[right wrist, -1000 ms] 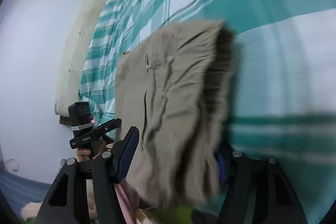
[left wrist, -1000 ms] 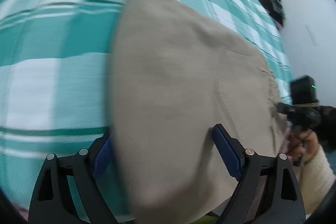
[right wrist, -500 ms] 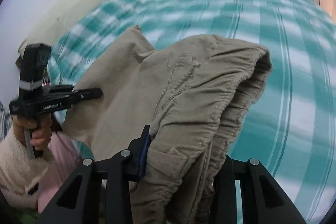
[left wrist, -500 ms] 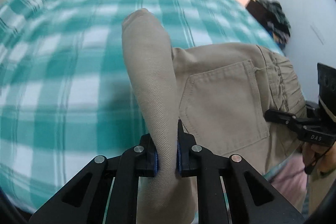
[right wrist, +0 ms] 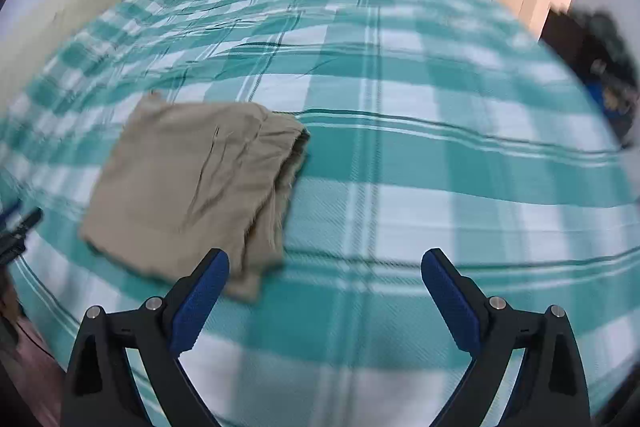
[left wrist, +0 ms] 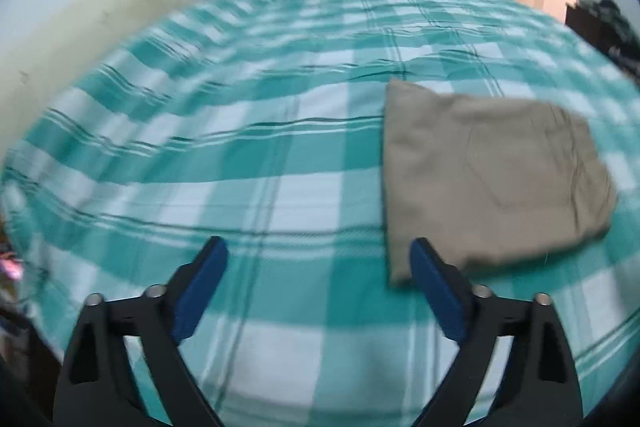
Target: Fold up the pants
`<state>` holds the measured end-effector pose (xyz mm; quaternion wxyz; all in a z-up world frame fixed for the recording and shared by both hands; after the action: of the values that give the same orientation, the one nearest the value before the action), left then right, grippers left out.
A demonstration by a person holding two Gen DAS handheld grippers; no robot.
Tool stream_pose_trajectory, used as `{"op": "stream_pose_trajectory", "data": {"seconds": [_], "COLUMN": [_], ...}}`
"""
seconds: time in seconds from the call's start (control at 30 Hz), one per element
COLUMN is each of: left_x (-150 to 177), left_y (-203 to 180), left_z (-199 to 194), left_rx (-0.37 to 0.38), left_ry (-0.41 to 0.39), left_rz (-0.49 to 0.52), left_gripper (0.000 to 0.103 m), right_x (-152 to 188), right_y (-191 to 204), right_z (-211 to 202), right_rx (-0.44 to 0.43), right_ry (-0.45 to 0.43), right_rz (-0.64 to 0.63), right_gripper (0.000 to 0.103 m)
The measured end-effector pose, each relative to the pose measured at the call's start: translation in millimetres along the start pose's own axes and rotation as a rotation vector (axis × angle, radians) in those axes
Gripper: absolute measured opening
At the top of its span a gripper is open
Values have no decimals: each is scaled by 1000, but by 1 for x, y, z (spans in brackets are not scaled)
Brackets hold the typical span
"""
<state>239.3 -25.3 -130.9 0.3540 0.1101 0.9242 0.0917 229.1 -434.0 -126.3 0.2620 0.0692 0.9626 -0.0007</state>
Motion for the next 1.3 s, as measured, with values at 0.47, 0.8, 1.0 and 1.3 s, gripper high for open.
{"op": "stream_pose_trajectory", "data": {"seconds": [0.47,0.8,1.0,1.3], "left_x": [65,68,62,65], "left_y": [7,3,-2,-8], "left_z": [-106,-161,-166,-160], "left_rx": [91,117,148,136], "left_ry": [190,126,123,144], "left_rz": [-46,-40,-43,-28], "left_gripper": [100,103,101,101], "right_x": [120,135,138,139], "right_y": [92,116,126,118], "right_z": [-130,-172,-177,-169], "right_rx": [-35,-55,-32,-20], "right_ry": [-116,-106,-112,-99], "right_rz": [-111,-97,-126,-108], "right_gripper": [96,96,96,96]}}
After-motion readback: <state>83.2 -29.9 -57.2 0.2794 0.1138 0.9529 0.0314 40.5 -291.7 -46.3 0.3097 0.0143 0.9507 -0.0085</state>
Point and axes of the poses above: each gripper's, at about its wrist camera, not at the fingertips, and z roughly the way its jaws point, y to its left, x to its underside, the point moved 3 cm from there along z, roughly the way its jaws point, and after that the axes turned 2 degrees about z, right-handed, at the moved point
